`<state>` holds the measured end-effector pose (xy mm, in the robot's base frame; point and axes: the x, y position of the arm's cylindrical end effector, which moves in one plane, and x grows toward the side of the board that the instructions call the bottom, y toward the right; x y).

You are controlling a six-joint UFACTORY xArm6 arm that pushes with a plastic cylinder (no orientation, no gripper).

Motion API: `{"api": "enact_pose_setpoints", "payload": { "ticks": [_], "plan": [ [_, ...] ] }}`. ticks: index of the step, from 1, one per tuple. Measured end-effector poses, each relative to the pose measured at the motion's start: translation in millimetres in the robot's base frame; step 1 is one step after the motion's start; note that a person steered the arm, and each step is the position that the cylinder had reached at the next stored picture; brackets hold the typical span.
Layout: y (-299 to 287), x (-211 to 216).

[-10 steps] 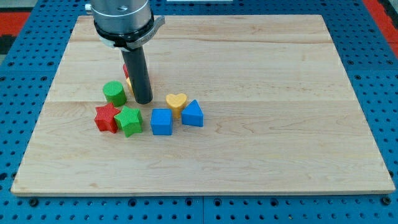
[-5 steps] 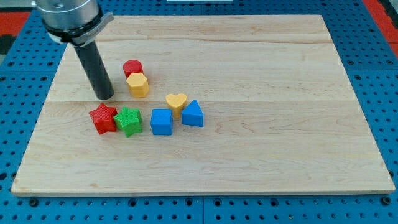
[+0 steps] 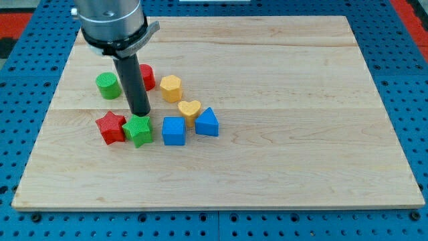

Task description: Push yellow hexagon diagonally above the yellow heart

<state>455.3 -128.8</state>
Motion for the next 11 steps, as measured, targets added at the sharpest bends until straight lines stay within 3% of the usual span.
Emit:
{"api": "enact_pose_setpoints", "payload": {
  "ticks": [5, 9, 11],
  "plan": [
    [34.3, 4.5],
    [44.5, -27.7],
    [35.7, 7.3]
  ]
}}
